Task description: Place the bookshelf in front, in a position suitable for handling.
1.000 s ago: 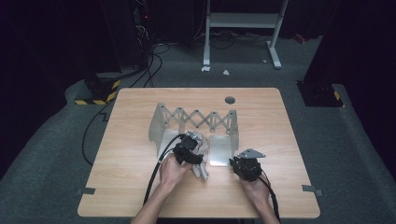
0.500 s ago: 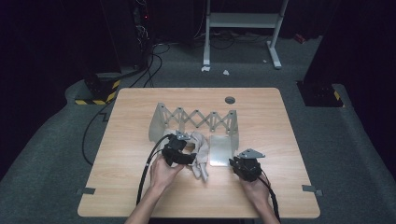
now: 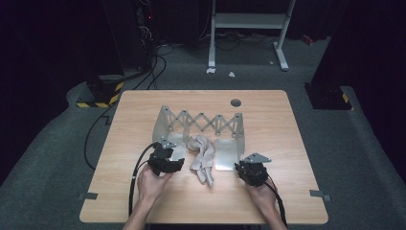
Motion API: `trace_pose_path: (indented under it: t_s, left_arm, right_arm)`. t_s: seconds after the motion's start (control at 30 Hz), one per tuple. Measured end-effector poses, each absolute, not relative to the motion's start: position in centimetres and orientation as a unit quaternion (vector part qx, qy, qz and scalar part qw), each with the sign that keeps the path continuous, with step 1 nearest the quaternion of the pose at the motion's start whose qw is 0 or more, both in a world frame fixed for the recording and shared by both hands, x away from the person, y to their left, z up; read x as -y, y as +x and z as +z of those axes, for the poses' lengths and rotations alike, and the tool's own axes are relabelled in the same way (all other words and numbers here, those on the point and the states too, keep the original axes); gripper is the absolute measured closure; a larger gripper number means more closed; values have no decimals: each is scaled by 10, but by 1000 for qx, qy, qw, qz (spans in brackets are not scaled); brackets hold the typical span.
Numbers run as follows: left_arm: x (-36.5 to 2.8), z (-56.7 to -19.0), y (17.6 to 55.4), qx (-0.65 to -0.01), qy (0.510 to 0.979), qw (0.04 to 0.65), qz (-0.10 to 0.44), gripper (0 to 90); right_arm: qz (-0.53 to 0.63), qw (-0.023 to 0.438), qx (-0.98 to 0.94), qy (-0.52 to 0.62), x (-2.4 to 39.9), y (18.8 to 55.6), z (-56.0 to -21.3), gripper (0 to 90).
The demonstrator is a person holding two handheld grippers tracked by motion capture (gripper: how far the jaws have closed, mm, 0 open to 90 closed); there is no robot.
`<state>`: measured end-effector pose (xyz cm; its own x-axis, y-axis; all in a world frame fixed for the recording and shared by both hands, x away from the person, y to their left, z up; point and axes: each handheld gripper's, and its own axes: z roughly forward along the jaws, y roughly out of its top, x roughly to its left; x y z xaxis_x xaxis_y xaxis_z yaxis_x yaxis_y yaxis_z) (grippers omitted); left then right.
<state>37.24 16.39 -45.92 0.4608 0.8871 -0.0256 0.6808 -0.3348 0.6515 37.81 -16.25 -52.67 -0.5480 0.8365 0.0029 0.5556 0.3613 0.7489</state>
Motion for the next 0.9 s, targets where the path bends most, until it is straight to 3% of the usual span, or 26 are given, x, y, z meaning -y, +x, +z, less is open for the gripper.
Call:
trace_pose_path:
  t_s: [0.53,0.9]
  left_arm:
    - [-212,-477,349,-546,757,302,194,448]
    - [-225,-491,372,-576,739,299,180,454]
  right_arm:
    - [362,194,-801,435,163,379,-527,713]
    - [363,191,-800,438,163,379,-527,693]
